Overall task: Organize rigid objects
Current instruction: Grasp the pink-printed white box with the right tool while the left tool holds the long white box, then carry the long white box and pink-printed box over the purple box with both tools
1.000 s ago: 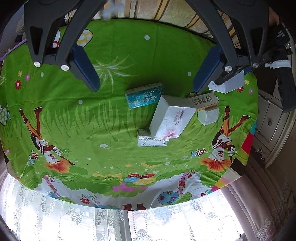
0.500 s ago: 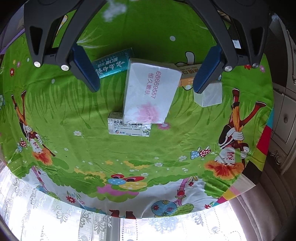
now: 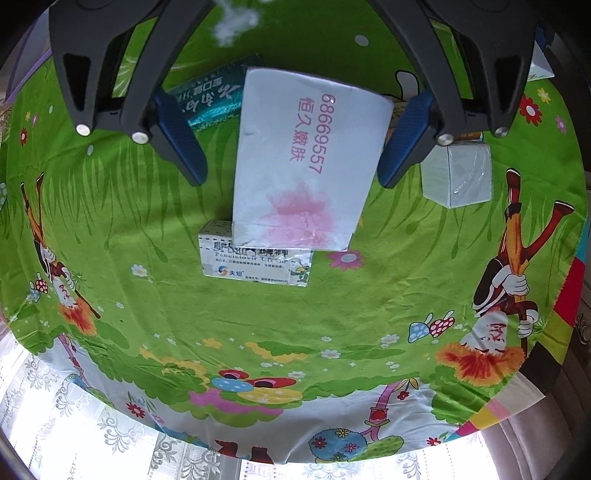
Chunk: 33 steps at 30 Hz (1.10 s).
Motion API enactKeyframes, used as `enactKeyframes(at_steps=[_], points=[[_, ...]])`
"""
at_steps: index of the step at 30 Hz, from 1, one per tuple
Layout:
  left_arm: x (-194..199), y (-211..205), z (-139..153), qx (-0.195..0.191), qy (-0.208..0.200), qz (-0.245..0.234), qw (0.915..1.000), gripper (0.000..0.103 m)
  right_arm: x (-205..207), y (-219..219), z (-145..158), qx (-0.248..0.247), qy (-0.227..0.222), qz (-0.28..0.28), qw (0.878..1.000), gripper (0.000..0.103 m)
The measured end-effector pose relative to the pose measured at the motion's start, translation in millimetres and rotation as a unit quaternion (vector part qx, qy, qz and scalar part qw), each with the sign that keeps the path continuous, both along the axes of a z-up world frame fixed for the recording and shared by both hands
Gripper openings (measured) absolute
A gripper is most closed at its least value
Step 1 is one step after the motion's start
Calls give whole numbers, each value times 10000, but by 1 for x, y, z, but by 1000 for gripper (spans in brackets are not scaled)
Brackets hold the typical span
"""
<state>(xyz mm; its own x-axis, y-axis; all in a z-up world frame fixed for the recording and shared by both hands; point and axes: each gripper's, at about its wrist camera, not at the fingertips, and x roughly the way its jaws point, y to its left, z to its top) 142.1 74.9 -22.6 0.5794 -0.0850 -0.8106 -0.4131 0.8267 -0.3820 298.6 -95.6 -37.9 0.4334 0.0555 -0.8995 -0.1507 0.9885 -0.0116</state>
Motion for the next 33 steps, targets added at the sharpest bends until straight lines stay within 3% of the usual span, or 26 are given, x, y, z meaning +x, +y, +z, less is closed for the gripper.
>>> enactKeyframes(at_steps=[3, 18, 33], points=[[0, -2, 2, 32, -65, -40, 10000, 90, -2, -5, 3, 148, -73, 26, 9999, 71], [-1, -23, 16, 171, -458, -458, 9978, 90, -66, -41, 57, 656, -940, 114, 9933, 71], [-10, -64, 36, 277, -606, -1066, 9921, 90, -141, -113, 70, 788, -1090, -130, 9908, 71]])
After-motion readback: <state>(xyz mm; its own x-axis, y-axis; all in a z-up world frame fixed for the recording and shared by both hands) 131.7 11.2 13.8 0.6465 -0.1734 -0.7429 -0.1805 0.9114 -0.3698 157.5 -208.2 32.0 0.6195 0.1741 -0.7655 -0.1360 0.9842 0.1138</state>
